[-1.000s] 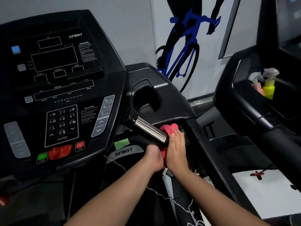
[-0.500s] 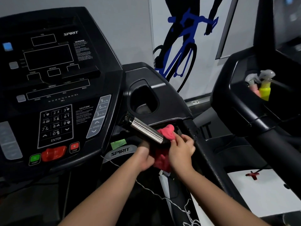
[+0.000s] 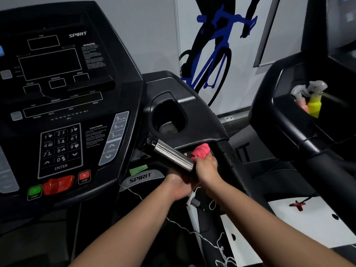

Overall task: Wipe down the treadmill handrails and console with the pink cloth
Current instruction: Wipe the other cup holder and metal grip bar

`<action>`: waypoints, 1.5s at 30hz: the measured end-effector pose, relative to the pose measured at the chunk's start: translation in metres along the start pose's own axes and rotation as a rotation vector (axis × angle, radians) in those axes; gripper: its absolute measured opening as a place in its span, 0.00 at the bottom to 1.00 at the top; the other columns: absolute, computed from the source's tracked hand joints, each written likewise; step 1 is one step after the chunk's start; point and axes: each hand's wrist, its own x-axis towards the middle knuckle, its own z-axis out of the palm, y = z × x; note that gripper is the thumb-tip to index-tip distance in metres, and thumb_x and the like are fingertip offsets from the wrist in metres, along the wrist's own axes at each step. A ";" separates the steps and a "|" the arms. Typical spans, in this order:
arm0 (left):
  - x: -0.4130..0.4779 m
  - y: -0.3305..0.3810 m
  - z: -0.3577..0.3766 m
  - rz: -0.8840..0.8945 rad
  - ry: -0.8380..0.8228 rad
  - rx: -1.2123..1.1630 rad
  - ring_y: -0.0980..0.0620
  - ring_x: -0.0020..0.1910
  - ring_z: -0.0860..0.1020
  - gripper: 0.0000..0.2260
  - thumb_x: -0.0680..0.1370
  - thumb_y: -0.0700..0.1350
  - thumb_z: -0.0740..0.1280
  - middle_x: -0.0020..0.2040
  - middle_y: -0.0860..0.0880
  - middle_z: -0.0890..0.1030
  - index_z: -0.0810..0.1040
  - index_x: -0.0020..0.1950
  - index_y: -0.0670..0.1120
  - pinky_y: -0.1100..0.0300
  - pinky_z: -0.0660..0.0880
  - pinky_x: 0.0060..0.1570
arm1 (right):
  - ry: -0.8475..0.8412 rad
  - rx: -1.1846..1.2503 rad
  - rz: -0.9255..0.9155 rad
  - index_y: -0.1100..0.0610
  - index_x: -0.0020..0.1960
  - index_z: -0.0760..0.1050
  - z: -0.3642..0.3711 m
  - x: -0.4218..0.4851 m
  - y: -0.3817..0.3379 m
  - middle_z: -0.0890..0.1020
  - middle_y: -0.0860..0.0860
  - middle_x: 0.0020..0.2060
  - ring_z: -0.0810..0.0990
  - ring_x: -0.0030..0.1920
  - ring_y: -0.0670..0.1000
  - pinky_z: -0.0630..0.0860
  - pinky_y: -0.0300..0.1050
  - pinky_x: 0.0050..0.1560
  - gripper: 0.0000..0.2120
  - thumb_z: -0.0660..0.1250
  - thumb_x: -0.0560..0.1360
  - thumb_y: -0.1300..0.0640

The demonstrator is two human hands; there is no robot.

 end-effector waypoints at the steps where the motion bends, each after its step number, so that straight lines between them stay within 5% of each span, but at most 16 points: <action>1: 0.005 0.000 0.001 0.004 0.039 -0.032 0.47 0.34 0.83 0.21 0.79 0.51 0.56 0.38 0.43 0.84 0.83 0.38 0.43 0.59 0.79 0.37 | 0.012 -0.057 -0.009 0.57 0.69 0.66 0.000 0.000 -0.003 0.69 0.58 0.65 0.71 0.64 0.59 0.67 0.55 0.66 0.25 0.62 0.73 0.52; 3: 0.011 -0.003 0.002 0.031 0.103 -0.050 0.48 0.30 0.82 0.17 0.81 0.50 0.55 0.35 0.44 0.83 0.79 0.43 0.44 0.61 0.79 0.30 | 0.017 -0.114 -0.028 0.58 0.70 0.65 -0.002 0.001 -0.004 0.67 0.58 0.67 0.66 0.67 0.59 0.62 0.54 0.68 0.24 0.58 0.76 0.51; 7: 0.011 -0.012 -0.004 0.040 0.108 0.087 0.52 0.31 0.83 0.16 0.81 0.49 0.51 0.34 0.47 0.84 0.77 0.46 0.45 0.59 0.76 0.39 | 0.009 -0.080 -0.037 0.55 0.72 0.64 -0.003 -0.009 -0.005 0.65 0.59 0.69 0.65 0.68 0.58 0.62 0.54 0.69 0.31 0.54 0.72 0.43; 10: 0.001 -0.007 -0.011 0.017 0.058 0.245 0.54 0.33 0.82 0.17 0.81 0.49 0.50 0.36 0.49 0.84 0.77 0.46 0.46 0.58 0.75 0.40 | 0.039 -0.121 -0.025 0.54 0.74 0.61 -0.007 -0.024 -0.005 0.67 0.61 0.69 0.65 0.69 0.61 0.60 0.52 0.70 0.26 0.52 0.78 0.45; 14: -0.014 0.010 -0.024 -0.013 0.080 0.381 0.52 0.36 0.79 0.16 0.82 0.49 0.51 0.44 0.48 0.82 0.78 0.50 0.46 0.58 0.77 0.37 | -0.011 -0.068 -0.074 0.52 0.71 0.67 -0.021 -0.045 -0.001 0.65 0.59 0.59 0.72 0.56 0.57 0.63 0.41 0.63 0.20 0.51 0.82 0.50; 16: -0.019 0.016 -0.029 0.006 0.125 0.441 0.52 0.32 0.79 0.15 0.81 0.47 0.52 0.42 0.48 0.81 0.78 0.51 0.45 0.61 0.76 0.30 | -0.057 -0.052 -0.148 0.55 0.66 0.73 -0.023 -0.054 -0.004 0.67 0.58 0.58 0.69 0.44 0.47 0.63 0.33 0.54 0.19 0.53 0.81 0.52; 18: -0.024 0.018 -0.026 0.026 0.186 0.460 0.50 0.31 0.78 0.15 0.79 0.46 0.56 0.40 0.46 0.81 0.79 0.53 0.40 0.60 0.76 0.30 | -0.072 -0.043 -0.218 0.56 0.51 0.80 -0.020 -0.060 -0.008 0.75 0.63 0.54 0.72 0.40 0.51 0.68 0.39 0.52 0.19 0.55 0.77 0.46; 20: -0.029 0.020 -0.023 0.059 0.271 0.473 0.48 0.31 0.78 0.13 0.78 0.44 0.59 0.38 0.44 0.80 0.79 0.50 0.37 0.58 0.76 0.33 | -0.060 -0.030 -0.252 0.52 0.35 0.75 -0.018 -0.065 -0.013 0.79 0.64 0.45 0.76 0.39 0.57 0.73 0.48 0.48 0.18 0.56 0.73 0.42; 22: -0.037 0.028 -0.023 0.086 0.324 0.460 0.48 0.30 0.78 0.11 0.78 0.42 0.58 0.34 0.43 0.79 0.77 0.41 0.40 0.59 0.76 0.34 | -0.101 -0.047 -0.343 0.52 0.31 0.73 -0.020 -0.069 -0.020 0.79 0.56 0.36 0.75 0.35 0.46 0.70 0.40 0.40 0.19 0.56 0.79 0.50; 25: -0.061 0.046 -0.019 0.193 0.294 0.350 0.51 0.23 0.78 0.16 0.80 0.41 0.54 0.25 0.45 0.78 0.75 0.37 0.39 0.64 0.75 0.26 | -0.238 -0.088 -0.492 0.57 0.40 0.79 -0.015 -0.078 -0.039 0.77 0.48 0.30 0.73 0.30 0.40 0.68 0.32 0.33 0.14 0.58 0.79 0.60; 27: -0.082 0.052 -0.011 0.286 0.288 0.290 0.53 0.22 0.78 0.17 0.82 0.43 0.53 0.24 0.46 0.79 0.75 0.39 0.39 0.65 0.75 0.26 | -0.228 -0.185 -0.611 0.58 0.49 0.80 -0.005 -0.076 -0.050 0.80 0.50 0.37 0.77 0.39 0.45 0.72 0.39 0.43 0.10 0.61 0.77 0.60; 32: -0.119 0.050 0.000 0.479 0.242 0.110 0.50 0.40 0.81 0.10 0.81 0.43 0.58 0.40 0.44 0.82 0.77 0.48 0.41 0.54 0.74 0.51 | -0.081 -0.501 -0.973 0.56 0.57 0.74 0.005 -0.063 -0.071 0.68 0.49 0.50 0.69 0.55 0.51 0.66 0.48 0.59 0.14 0.59 0.78 0.49; 36: -0.127 0.045 0.004 0.708 0.285 0.096 0.46 0.55 0.81 0.12 0.80 0.42 0.60 0.53 0.42 0.83 0.77 0.61 0.40 0.50 0.75 0.59 | -0.378 -0.600 -0.929 0.55 0.70 0.62 0.026 -0.061 -0.089 0.72 0.56 0.64 0.73 0.62 0.56 0.70 0.52 0.59 0.23 0.56 0.79 0.44; 38: -0.127 0.045 0.008 0.838 0.289 0.152 0.51 0.55 0.81 0.13 0.80 0.41 0.60 0.53 0.45 0.83 0.75 0.64 0.41 0.57 0.77 0.57 | -0.333 -0.685 -0.943 0.54 0.53 0.72 0.035 -0.060 -0.100 0.80 0.55 0.48 0.78 0.50 0.58 0.71 0.48 0.45 0.14 0.57 0.78 0.44; 40: -0.124 0.048 0.009 0.929 0.341 0.313 0.56 0.54 0.81 0.14 0.80 0.43 0.62 0.55 0.49 0.82 0.73 0.65 0.45 0.62 0.77 0.56 | -0.386 -0.586 -0.837 0.53 0.35 0.68 0.040 -0.055 -0.111 0.76 0.50 0.33 0.76 0.39 0.55 0.66 0.45 0.36 0.14 0.59 0.77 0.49; 45: -0.100 0.056 0.017 0.967 0.678 0.888 0.52 0.67 0.65 0.21 0.80 0.55 0.59 0.61 0.53 0.64 0.65 0.72 0.52 0.53 0.62 0.70 | -0.640 -0.168 -0.458 0.55 0.29 0.70 0.042 -0.039 -0.118 0.73 0.47 0.26 0.69 0.30 0.45 0.67 0.43 0.37 0.17 0.59 0.77 0.60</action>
